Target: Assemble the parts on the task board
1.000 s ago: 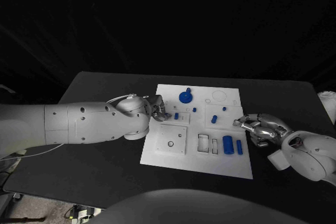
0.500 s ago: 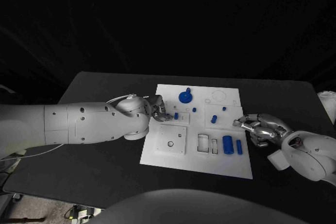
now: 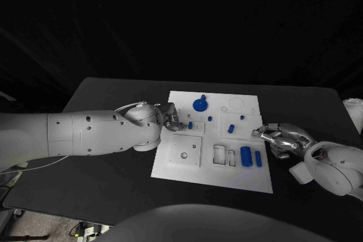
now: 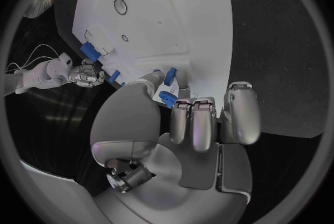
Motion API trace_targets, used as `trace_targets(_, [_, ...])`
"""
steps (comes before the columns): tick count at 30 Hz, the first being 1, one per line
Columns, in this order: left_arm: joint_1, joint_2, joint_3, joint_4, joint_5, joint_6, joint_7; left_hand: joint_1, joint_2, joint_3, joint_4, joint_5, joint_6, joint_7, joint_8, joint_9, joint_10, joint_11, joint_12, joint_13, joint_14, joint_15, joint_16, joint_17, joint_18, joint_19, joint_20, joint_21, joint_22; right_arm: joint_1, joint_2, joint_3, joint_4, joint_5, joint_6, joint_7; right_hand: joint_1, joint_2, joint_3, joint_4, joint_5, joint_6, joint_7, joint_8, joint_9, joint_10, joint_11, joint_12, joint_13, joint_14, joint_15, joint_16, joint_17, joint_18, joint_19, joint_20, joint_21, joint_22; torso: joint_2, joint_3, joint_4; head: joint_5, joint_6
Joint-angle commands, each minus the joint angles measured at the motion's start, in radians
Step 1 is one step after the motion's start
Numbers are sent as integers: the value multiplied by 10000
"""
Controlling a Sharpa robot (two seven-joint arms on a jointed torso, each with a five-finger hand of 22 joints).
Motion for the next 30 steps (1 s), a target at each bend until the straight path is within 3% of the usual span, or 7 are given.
trace_targets(1, [-2,6,3,19,20,50,107,72,24,-60,2,293,-57,24,-68,-26,1039,51,23,2629,1034,82,24,2632,147,230,90,-42,2022,-15,2,-1,17,-58,159,31,135,11,66,8,61,-29,11,-48,-13,1557,-462,-28,999,813,-50,-48,2250,42,-70,-30,-39,1872,1,5,1,-2,2])
trace_targets(9, [-2,-42,4,89,-159,54,217,37,-263,-272,14,682,-170,64,-146,-87,1039,39,23,2629,1034,78,24,2632,147,230,89,-47,2022,-26,-9,-1,20,-59,152,34,152,2,82,1,73,-30,10,-47,-11,1557,-463,-29,999,815,-50,-48,2252,42,-71,-30,-42,1871,-1,2,-6,-11,2])
trace_targets(23, [-1,-289,5,385,-522,78,165,30,-474,-226,20,338,-571,125,-237,-84,1039,36,23,2629,1034,68,24,2632,143,242,79,-23,2028,-41,-29,-1,26,-60,142,45,188,-18,115,-11,104,-31,9,-43,-9,1559,-465,-27,1001,814,-52,-49,2250,44,-75,-31,-49,1869,3,-3,-3,-47,2])
trace_targets(30, [11,-560,8,650,-774,415,-163,7,-533,-249,15,149,-835,165,-257,-48,1039,63,23,2629,1034,87,24,2632,148,232,90,-57,2019,-45,-36,-1,20,-60,134,46,192,-21,119,-12,108,-32,9,-42,-9,1559,-465,-28,1001,814,-52,-49,2250,44,-75,-31,-50,1869,-10,8,-4,-58,2])
